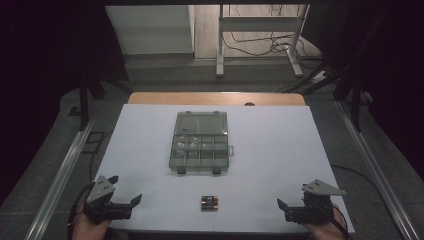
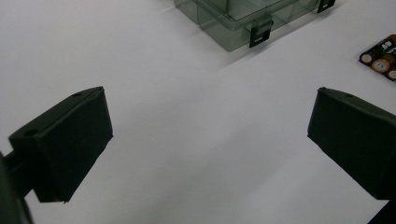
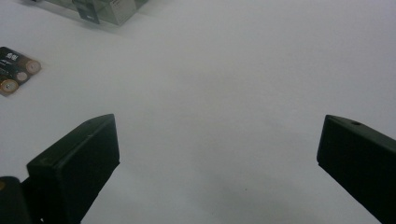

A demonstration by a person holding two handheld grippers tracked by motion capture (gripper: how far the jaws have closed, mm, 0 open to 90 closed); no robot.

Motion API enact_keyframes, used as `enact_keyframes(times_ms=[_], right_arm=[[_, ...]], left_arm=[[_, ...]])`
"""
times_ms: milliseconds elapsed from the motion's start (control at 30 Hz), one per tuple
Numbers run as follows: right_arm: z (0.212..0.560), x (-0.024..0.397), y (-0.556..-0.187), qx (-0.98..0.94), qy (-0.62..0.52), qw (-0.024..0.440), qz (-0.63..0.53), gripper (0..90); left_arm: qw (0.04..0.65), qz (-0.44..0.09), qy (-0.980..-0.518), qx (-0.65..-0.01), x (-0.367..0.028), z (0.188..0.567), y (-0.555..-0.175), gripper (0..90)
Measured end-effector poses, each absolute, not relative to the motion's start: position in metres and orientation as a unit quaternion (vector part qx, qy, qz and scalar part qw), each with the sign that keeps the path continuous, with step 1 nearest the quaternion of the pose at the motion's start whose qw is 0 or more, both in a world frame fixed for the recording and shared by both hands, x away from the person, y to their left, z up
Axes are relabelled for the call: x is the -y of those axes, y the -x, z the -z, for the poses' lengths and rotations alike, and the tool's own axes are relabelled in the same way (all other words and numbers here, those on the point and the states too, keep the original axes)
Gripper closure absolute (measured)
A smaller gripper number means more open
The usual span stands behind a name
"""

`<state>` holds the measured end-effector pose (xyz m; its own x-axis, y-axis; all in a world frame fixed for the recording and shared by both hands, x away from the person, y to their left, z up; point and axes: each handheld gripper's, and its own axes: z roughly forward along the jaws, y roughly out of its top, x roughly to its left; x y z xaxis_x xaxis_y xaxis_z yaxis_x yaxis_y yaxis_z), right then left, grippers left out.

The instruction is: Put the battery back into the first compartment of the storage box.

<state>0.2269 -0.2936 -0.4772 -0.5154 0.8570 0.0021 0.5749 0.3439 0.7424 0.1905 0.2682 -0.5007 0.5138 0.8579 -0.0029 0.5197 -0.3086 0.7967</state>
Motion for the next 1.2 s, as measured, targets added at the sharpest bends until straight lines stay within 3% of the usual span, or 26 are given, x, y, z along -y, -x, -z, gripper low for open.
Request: enact_keyframes(times_ms=[1200], right_arm=[[0.478,0.278,-0.236,-0.830,-0.407,0.181,-0.335,0.0]], left_arm=[[0.391,-0.218,-0.776,-0.444,-0.270,0.500,-0.190,0.0]])
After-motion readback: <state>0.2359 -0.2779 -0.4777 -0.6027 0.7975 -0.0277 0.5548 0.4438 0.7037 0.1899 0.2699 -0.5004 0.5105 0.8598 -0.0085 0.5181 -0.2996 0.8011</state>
